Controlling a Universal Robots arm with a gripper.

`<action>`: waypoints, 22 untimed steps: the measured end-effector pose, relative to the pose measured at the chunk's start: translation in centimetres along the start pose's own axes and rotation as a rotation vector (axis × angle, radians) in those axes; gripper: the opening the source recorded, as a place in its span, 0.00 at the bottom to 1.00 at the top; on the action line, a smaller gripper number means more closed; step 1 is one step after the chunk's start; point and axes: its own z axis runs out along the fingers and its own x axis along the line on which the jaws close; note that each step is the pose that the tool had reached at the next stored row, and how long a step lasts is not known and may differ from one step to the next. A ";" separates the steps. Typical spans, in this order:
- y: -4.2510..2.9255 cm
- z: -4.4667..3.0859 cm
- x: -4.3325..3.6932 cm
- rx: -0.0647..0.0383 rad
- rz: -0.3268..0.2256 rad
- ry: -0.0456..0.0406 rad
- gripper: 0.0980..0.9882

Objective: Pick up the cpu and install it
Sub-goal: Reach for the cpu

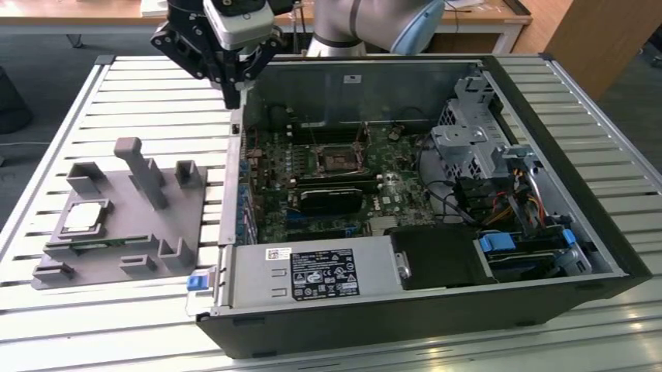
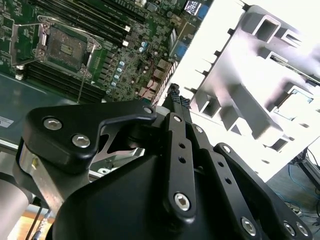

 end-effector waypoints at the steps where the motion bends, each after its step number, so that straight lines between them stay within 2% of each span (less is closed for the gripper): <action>1: -0.01 0.00 0.07 0.000 0.000 0.0001 0.01; 22: -0.11 0.10 1.42 0.000 0.000 0.0051 0.01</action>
